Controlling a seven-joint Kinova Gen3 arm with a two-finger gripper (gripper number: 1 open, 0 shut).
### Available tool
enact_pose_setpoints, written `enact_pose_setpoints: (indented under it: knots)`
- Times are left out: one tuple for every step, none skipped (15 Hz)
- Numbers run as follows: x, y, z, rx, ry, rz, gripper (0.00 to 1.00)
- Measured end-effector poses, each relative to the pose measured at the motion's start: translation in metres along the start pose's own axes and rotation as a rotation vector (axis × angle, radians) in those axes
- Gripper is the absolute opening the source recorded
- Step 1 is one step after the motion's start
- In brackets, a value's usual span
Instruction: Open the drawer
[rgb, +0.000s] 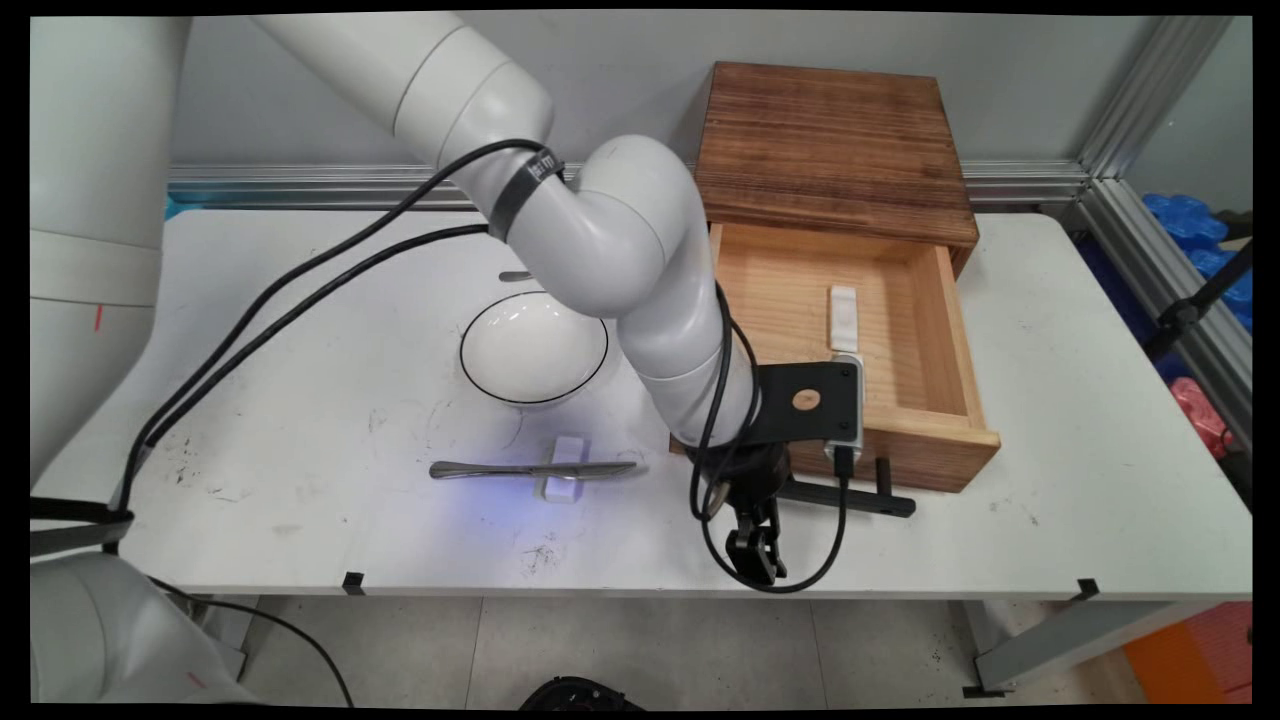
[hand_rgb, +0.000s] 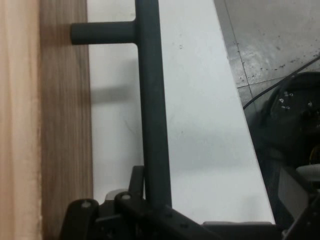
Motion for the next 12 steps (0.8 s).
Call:
enact_pose_setpoints:
  knots:
    - [0.000, 0.001, 0.000, -0.001, -0.001, -0.001, 1.00]
    - [0.000, 0.002, 0.000, -0.002, -0.001, -0.001, 1.00]
    - [0.000, 0.003, 0.001, -0.003, -0.001, -0.001, 1.00]
    - [0.000, 0.004, 0.001, -0.004, -0.001, -0.001, 1.00]
    - [0.000, 0.005, 0.001, -0.005, -0.001, -0.002, 1.00]
    - [0.000, 0.005, 0.001, -0.006, -0.001, -0.002, 1.00]
    - [0.000, 0.006, 0.001, -0.007, -0.001, -0.002, 1.00]
    - [0.000, 0.007, 0.001, -0.008, -0.001, -0.002, 1.00]
    - [0.000, 0.008, 0.001, -0.010, -0.001, -0.003, 1.00]
    - [0.000, 0.009, 0.001, -0.011, -0.001, -0.003, 1.00]
    - [0.000, 0.010, 0.001, -0.013, 0.000, -0.002, 1.00]
    - [0.000, 0.011, 0.001, -0.014, 0.000, -0.002, 1.00]
